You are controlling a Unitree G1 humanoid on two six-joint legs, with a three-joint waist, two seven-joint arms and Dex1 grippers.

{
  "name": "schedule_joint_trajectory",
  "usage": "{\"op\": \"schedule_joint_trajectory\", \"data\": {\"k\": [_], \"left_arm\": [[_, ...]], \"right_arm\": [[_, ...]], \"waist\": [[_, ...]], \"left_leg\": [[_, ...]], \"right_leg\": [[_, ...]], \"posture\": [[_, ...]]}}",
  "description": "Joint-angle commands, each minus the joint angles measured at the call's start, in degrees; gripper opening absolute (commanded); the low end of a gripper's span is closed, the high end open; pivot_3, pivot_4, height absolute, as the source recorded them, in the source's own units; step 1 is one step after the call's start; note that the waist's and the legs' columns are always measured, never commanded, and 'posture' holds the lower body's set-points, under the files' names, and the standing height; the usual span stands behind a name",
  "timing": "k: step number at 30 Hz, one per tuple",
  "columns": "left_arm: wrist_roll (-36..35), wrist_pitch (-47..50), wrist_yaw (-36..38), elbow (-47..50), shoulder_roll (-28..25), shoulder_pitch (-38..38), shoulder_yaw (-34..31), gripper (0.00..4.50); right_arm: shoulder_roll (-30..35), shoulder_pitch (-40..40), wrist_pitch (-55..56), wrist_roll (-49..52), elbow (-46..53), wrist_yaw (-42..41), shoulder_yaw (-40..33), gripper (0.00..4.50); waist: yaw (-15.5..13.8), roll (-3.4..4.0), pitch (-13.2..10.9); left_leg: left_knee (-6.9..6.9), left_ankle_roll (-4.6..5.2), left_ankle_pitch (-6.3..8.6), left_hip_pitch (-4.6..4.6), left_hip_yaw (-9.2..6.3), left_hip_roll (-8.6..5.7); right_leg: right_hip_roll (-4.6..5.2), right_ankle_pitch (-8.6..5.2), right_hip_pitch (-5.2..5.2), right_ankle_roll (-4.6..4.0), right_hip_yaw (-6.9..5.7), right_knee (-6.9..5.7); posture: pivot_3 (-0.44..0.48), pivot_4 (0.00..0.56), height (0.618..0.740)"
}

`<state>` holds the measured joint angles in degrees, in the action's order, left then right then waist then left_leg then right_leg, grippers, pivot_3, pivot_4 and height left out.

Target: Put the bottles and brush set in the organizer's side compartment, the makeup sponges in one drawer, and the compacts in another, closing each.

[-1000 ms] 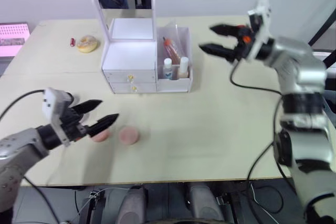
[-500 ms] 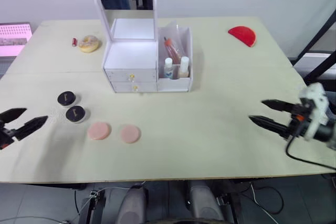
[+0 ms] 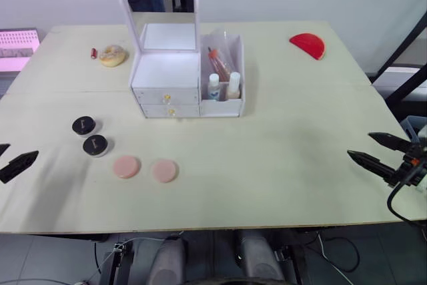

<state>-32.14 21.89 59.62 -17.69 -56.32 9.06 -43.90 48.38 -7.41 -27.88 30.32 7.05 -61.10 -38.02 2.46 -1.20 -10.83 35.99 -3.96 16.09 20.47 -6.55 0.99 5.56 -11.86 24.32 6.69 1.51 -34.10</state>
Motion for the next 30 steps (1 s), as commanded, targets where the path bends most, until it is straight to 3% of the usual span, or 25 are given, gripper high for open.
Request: {"op": "schedule_joint_trajectory", "data": {"k": [1, 7, 11, 15, 17, 19, 21, 24, 30], "left_arm": [[0.07, -0.5, 0.3, 1.61, -0.47, 0.09, -1.22, 4.5], [-1.04, 1.4, -0.42, 7.98, 1.42, 0.76, -0.38, 4.5], [-3.57, 5.11, -3.97, 21.74, 7.73, 2.02, 4.41, 4.5], [-4.61, 8.36, -17.51, 39.24, 18.74, -0.64, 13.03, 4.5], [-3.58, 8.89, -22.49, 43.0, 22.41, -2.22, 15.58, 4.5], [-0.64, 8.73, -28.47, 46.73, 26.45, -4.15, 19.95, 4.5], [1.64, 8.74, -37.77, 50.56, 34.03, -6.96, 25.21, 4.5], [9.5, 6.37, -47.29, 53.55, 41.86, -8.3, 32.79, 4.5], [22.57, 0.27, -56.06, 52.1, 48.46, -9.58, 44.01, 4.5]], "right_arm": [[0.31, 0.84, 0.34, 1.39, 1.93, 1.13, 0.06, 4.41], [0.53, 3.49, -2.61, 4.37, 6.36, 3.38, 3.02, 4.41], [1.16, 8.56, -7.7, 7.12, 11.94, 6.18, 8.77, 4.41], [-1.21, 19.1, -12.62, 9.5, 14.41, 10.73, 17.13, 4.41], [-2.26, 22.37, -13.82, 9.7, 14.61, 11.99, 20.14, 4.41], [-4.06, 26.27, -14.37, 8.93, 14.29, 13.64, 23.82, 4.41], [-6.75, 31.1, -15.27, 8.64, 13.64, 15.21, 28.01, 4.41], [-8.9, 34.57, -15.1, 6.94, 13.04, 15.61, 32.64, 4.41], [-9.56, 35.74, -13.83, 4.93, 11.58, 15.11, 35.75, 4.41]], "waist": [[0.0, 0.0, 0.0], [0.01, 0.0, 0.0], [0.01, 0.02, 0.0], [-0.24, -0.08, 0.01], [-0.49, -0.16, 0.04], [-0.78, -0.17, 0.06], [-1.21, -0.09, 0.07], [-1.65, -0.13, 0.08], [-1.95, -0.15, 0.09]], "left_leg": [[0.0, 0.0, 0.0, 0.0, 0.0, 0.0], [0.03, 0.0, 0.0, -0.01, 0.0, 0.0], [0.04, 0.0, 0.0, -0.02, 0.0, 0.0], [0.14, 0.0, -0.01, 0.01, -0.03, -0.01], [0.15, 0.01, -0.02, -0.05, -0.07, 0.0], [0.15, 0.01, -0.03, -0.06, -0.13, 0.0], [0.15, 0.01, -0.03, -0.06, -0.13, -0.01], [0.24, -0.01, -0.04, -0.06, -0.1, -0.04], [0.21, -0.01, -0.04, -0.02, -0.15, -0.05]], "right_leg": [[0.0, 0.0, 0.0, 0.0, 0.0, 0.0], [0.0, 0.0, 0.0, 0.0, 0.0, -0.02], [0.01, 0.01, -0.03, -0.01, 0.01, -0.02], [0.0, 0.11, -0.08, -0.1, 0.02, -0.06], [-0.02, 0.23, -0.14, -0.25, 0.01, -0.08], [-0.06, 0.24, -0.17, -0.25, -0.01, -0.11], [-0.06, 0.24, -0.2, -0.25, -0.01, -0.08], [-0.04, 0.35, -0.29, -0.15, 0.02, 0.0], [-0.06, 0.32, -0.29, -0.15, 0.0, 0.05]], "posture": [[0.0, 0.15, 0.739], [0.0, 0.15, 0.739], [0.0, 0.15, 0.739], [0.0, 0.15, 0.739], [0.0, 0.15, 0.739], [0.0, 0.15, 0.739], [0.0, 0.15, 0.739], [0.0, 0.15, 0.739], [0.0, 0.15, 0.739]]}}
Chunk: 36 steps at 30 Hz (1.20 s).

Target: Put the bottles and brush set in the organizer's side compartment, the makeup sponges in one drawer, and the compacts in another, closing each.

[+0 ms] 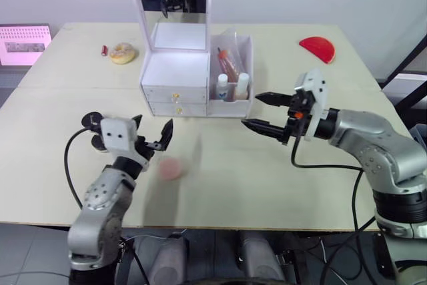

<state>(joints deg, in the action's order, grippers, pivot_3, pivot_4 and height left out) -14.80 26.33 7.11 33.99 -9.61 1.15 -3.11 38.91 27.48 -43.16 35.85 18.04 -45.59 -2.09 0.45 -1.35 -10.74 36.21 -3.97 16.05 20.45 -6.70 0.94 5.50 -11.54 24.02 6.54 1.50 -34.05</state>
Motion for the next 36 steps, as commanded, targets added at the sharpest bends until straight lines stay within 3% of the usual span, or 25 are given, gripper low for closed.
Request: {"op": "schedule_joint_trajectory", "data": {"k": [1, 11, 36], "left_arm": [[7.6, -5.68, -5.83, -1.45, 3.05, -3.04, 3.92, 4.5], [12.65, -10.31, -9.43, -13.07, 8.63, -10.01, 6.22, 4.5], [15.35, -17.39, -8.01, -22.28, 7.68, -15.55, 6.26, 4.5]], "right_arm": [[0.19, 0.82, 1.59, -0.95, 0.47, -0.76, 0.16, 4.41], [0.01, 1.55, 3.24, -0.47, 0.72, -3.01, -0.73, 4.41], [-5.98, 0.49, 9.52, 2.44, 0.13, -1.92, -4.38, 4.41]], "waist": [[0.03, 0.0, 0.0], [0.2, 0.01, 0.01], [0.18, 0.02, 0.01]], "left_leg": [[0.02, 0.0, 0.0, 0.0, 0.01, 0.0], [0.01, 0.02, -0.01, -0.05, 0.0, -0.01], [0.01, 0.01, -0.01, -0.06, 0.0, -0.01]], "right_leg": [[0.0, 0.0, 0.0, 0.0, 0.0, 0.0], [-0.01, 0.01, -0.05, 0.0, -0.01, -0.01], [0.0, 0.0, -0.05, 0.03, -0.01, -0.01]], "posture": [[0.0, 0.15, 0.739], [0.0, 0.15, 0.739], [0.0, 0.15, 0.739]]}}
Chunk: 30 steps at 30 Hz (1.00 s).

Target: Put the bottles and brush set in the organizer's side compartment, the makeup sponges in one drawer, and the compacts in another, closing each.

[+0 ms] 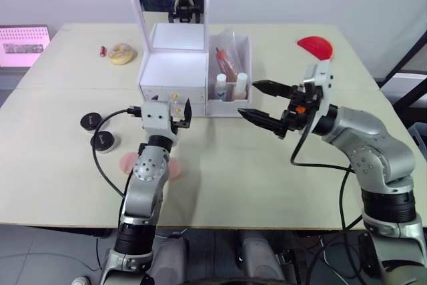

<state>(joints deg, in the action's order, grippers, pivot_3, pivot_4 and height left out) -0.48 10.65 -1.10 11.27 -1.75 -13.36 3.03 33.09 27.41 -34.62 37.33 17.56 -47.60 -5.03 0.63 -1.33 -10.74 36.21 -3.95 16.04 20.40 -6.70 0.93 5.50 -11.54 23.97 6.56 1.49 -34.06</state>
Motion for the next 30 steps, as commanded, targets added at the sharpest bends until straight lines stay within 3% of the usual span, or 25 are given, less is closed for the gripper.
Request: {"op": "schedule_joint_trajectory", "data": {"k": [1, 3, 6, 13, 26, 29, 30], "left_arm": [[1.26, -1.98, 0.26, 0.26, -0.34, -1.18, 0.18, 4.5], [1.26, -2.08, 0.28, 0.03, -0.35, -1.35, 0.08, 4.5], [1.13, -1.97, 0.23, -0.1, -0.16, -1.32, -0.09, 3.61], [1.17, -2.16, 0.38, -0.07, -0.11, -1.25, -0.31, 0.03], [1.28, -2.06, 1.22, 2.05, -0.19, 1.16, -0.41, 0.03], [1.75, -2.02, 1.07, 2.35, -0.26, 1.07, -0.25, 0.78], [1.78, -1.87, 1.05, 2.47, -0.24, 1.07, -0.23, 1.32]], "right_arm": [[-0.19, 0.62, 0.99, 0.95, 0.59, 0.11, -1.43, 4.41], [-0.23, 0.72, 0.95, 0.92, 0.57, 0.16, -1.34, 4.41], [-0.2, 0.89, 0.84, 0.92, 0.62, 0.17, -1.23, 4.5], [-0.22, 1.29, 0.8, 0.78, 0.68, 0.37, -1.01, 4.5], [-0.05, 1.64, 0.2, 0.68, 0.61, 1.0, -0.65, 4.5], [-0.02, 1.64, 0.07, 0.57, 0.4, 1.06, -0.51, 4.5], [0.0, 1.56, 0.04, 0.57, 0.45, 1.08, -0.49, 4.5]], "waist": [[0.0, 0.0, 0.0], [0.0, 0.0, 0.0], [0.0, 0.0, 0.0], [0.0, 0.0, 0.0], [0.01, 0.0, 0.0], [0.01, 0.0, 0.0], [0.01, 0.0, 0.0]], "left_leg": [[0.0, 0.0, 0.0, 0.0, 0.0, 0.0], [0.0, 0.0, 0.0, 0.0, 0.0, 0.0], [0.0, 0.0, 0.0, 0.0, 0.0, 0.0], [0.0, 0.0, 0.0, 0.0, 0.0, 0.0], [-0.02, 0.0, 0.0, 0.0, 0.0, 0.0], [0.0, 0.0, 0.0, 0.0, 0.0, 0.0], [0.0, 0.0, 0.0, 0.0, 0.0, 0.0]], "right_leg": [[0.0, 0.0, 0.0, 0.0, 0.0, 0.0], [0.0, 0.0, 0.0, 0.0, 0.0, 0.0], [0.0, 0.0, 0.0, 0.0, 0.0, 0.0], [0.0, 0.0, 0.0, 0.0, 0.0, 0.0], [0.0, 0.0, 0.0, 0.0, 0.0, 0.0], [0.0, 0.0, 0.0, 0.0, 0.0, 0.0], [0.0, -0.01, 0.0, 0.0, 0.0, 0.0]], "posture": [[0.0, 0.15, 0.739], [0.0, 0.15, 0.739], [0.0, 0.15, 0.739], [0.0, 0.15, 0.739], [0.0, 0.15, 0.739], [0.0, 0.15, 0.739], [0.0, 0.15, 0.739]]}}
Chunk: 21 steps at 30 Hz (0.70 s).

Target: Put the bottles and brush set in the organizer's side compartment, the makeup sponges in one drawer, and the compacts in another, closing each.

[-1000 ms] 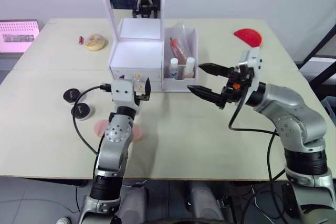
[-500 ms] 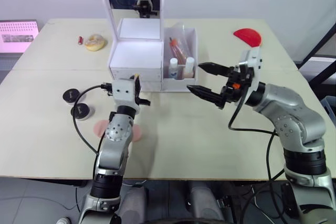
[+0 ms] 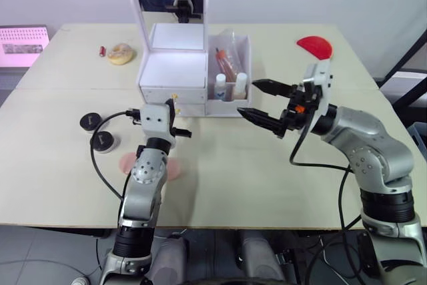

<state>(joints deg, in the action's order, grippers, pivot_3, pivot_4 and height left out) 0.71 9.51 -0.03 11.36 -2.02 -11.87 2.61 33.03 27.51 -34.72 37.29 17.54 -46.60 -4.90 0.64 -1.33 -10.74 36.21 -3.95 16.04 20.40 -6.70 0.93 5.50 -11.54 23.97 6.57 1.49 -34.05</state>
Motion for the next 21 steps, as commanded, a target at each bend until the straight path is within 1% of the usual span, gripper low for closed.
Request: {"op": "schedule_joint_trajectory", "data": {"k": [1, 2, 4, 5, 18, 19, 21], "left_arm": [[0.52, -0.54, 0.02, 2.44, 0.07, -0.43, 0.18, 1.76], [0.47, -0.34, -0.01, 2.33, 0.08, -0.54, 0.08, 2.18], [0.24, 0.1, -0.01, 2.01, 0.12, -0.8, -0.16, 3.24], [0.1, 0.38, 0.0, 1.73, 0.15, -1.02, -0.28, 3.69], [-0.25, -0.39, 0.05, -2.91, 0.35, -3.75, -0.78, 3.69], [-0.33, -0.43, 0.12, -2.97, 0.36, -3.75, -0.78, 3.46], [-0.63, -0.41, 0.38, -3.08, 0.44, -3.7, -0.77, 2.84]], "right_arm": [[0.1, 1.4, 0.06, 0.65, 0.53, 0.1, -0.62, 4.5], [0.11, 1.37, -0.03, 0.69, 0.56, 0.15, -0.63, 4.5], [0.12, 1.36, -0.16, 0.72, 0.58, 0.2, -0.63, 4.5], [0.12, 1.36, -0.21, 0.69, 0.6, 0.22, -0.62, 4.5], [0.43, 0.9, -0.72, 0.41, 1.42, 1.14, -0.98, 4.5], [0.43, 0.94, -0.73, 0.43, 1.42, 1.2, -1.01, 4.5], [0.43, 1.02, -0.7, 0.46, 1.38, 1.28, -1.06, 4.5]], "waist": [[0.0, 0.0, 0.0], [0.0, 0.0, 0.0], [0.0, 0.0, 0.0], [0.0, 0.0, 0.0], [0.02, 0.0, 0.0], [0.02, 0.0, 0.0], [0.0, 0.0, 0.0]], "left_leg": [[0.0, 0.0, 0.0, 0.0, 0.0, 0.0], [-0.01, 0.0, 0.0, 0.0, 0.0, 0.0], [-0.02, 0.0, 0.0, 0.0, 0.0, 0.0], [-0.02, 0.0, 0.0, 0.0, 0.0, 0.0], [-0.04, 0.0, 0.0, 0.01, 0.0, 0.0], [-0.04, 0.0, 0.0, 0.01, 0.0, 0.0], [-0.04, 0.0, 0.0, 0.01, 0.0, 0.0]], "right_leg": [[0.0, 0.0, 0.0, 0.0, 0.0, 0.0], [0.0, 0.0, 0.0, 0.0, 0.0, 0.0], [0.0, 0.0, 0.0, 0.0, 0.0, 0.01], [0.0, 0.0, 0.0, 0.0, 0.0, 0.01], [0.0, -0.01, 0.01, 0.02, 0.0, 0.02], [0.0, -0.01, 0.01, 0.02, 0.0, 0.02], [0.0, -0.01, 0.01, 0.02, 0.0, 0.01]], "posture": [[0.0, 0.15, 0.739], [0.0, 0.15, 0.739], [0.0, 0.15, 0.739], [0.0, 0.15, 0.739], [0.0, 0.15, 0.739], [0.0, 0.15, 0.739], [0.0, 0.15, 0.739]]}}
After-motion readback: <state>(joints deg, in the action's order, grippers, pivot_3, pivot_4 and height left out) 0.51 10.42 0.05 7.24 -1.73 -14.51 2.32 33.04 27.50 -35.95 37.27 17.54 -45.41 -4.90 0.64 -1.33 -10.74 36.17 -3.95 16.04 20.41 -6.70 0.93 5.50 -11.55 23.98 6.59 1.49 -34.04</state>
